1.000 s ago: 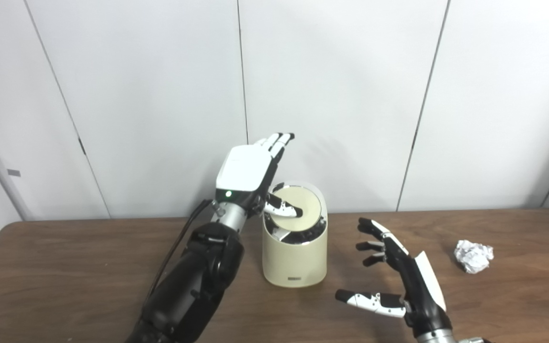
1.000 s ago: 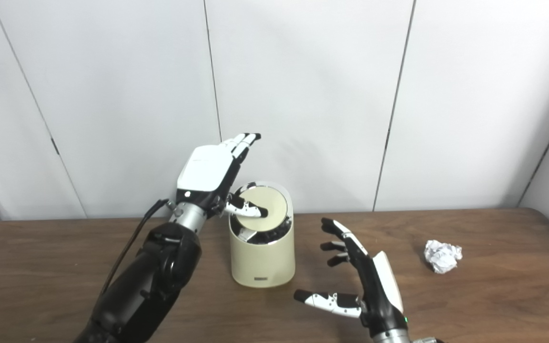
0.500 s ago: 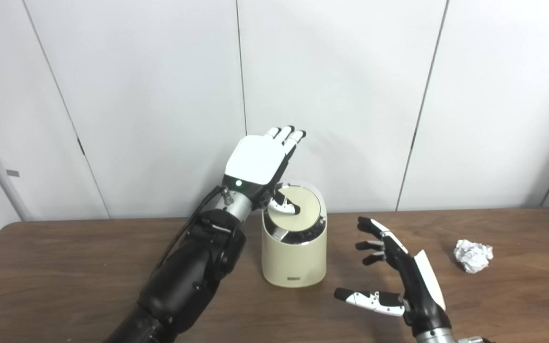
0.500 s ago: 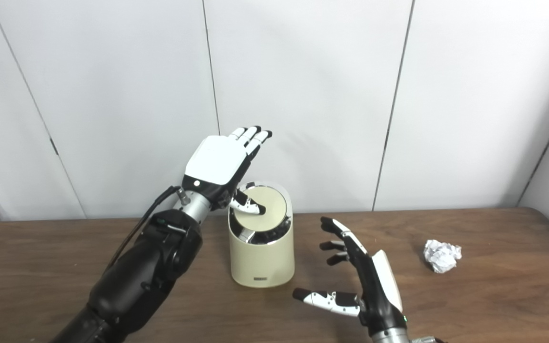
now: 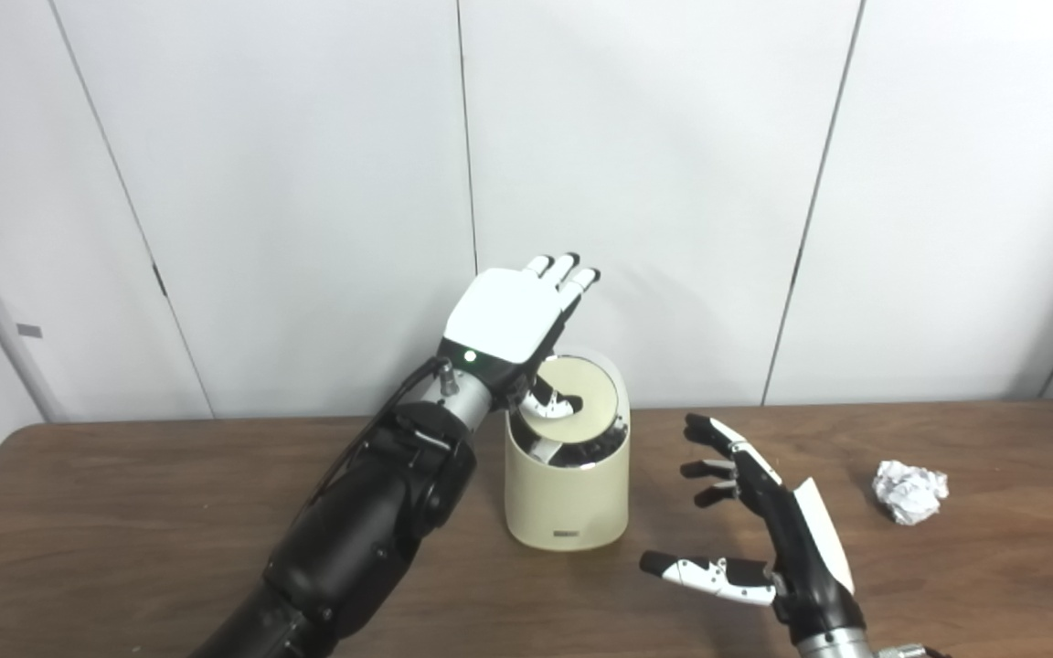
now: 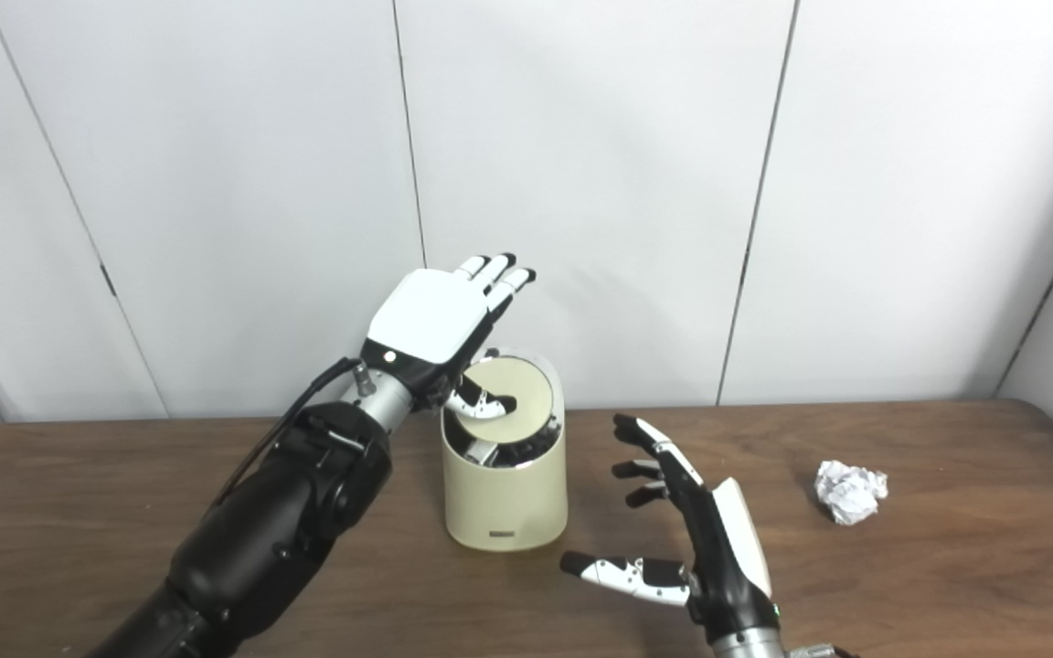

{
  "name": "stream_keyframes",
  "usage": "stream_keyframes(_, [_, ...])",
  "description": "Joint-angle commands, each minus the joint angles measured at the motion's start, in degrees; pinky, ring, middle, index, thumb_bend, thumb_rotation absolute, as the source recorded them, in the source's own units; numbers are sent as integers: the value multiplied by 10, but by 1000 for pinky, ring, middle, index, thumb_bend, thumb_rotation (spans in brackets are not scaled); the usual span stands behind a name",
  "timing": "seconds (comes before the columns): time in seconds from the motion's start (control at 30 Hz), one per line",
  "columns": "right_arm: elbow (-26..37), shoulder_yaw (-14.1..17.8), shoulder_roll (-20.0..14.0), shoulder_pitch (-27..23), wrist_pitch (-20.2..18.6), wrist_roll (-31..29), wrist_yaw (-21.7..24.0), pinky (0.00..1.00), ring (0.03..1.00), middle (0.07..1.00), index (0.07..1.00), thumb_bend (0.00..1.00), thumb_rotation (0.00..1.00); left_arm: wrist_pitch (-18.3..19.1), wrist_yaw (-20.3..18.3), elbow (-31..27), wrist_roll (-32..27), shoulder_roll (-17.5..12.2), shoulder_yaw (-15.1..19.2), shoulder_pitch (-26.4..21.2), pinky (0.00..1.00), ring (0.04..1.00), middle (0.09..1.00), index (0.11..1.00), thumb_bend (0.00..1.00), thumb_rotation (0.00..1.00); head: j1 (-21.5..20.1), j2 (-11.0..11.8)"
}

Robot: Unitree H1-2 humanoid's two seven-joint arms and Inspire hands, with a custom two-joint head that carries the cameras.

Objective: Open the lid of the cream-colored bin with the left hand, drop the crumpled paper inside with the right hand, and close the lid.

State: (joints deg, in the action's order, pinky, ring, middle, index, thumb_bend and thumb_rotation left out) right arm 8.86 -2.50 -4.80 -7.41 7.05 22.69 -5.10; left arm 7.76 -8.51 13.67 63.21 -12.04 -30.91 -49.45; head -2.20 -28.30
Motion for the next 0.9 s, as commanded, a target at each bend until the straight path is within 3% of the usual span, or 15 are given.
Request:
stream_keyframes(0.0, [26,1,1,-13,2,-1,-2,559,702,834,838,712,224,-1,-10,-4,10,2,-7,-8,792,958,1000,1000,1000,229,-1,-1])
stream_keyframes(0.27, [30,0,1,-13,-3,-1,0,565,704,834,840,713,223,-7,3,6,8,3,-13,7,794,947,1000,1000,1000,238,-1,-1])
stream_keyframes(0.63, [21,1,-1,-15,7,-7,0,548,696,826,836,714,214,-6,-15,-7,7,-3,-8,3,778,956,1000,1000,1000,240,5,1])
stream_keyframes(0.87, [18,0,-4,-14,9,-5,2,545,703,831,841,714,236,-4,1,-4,10,-5,-1,-1,784,960,1000,1000,1000,251,7,3])
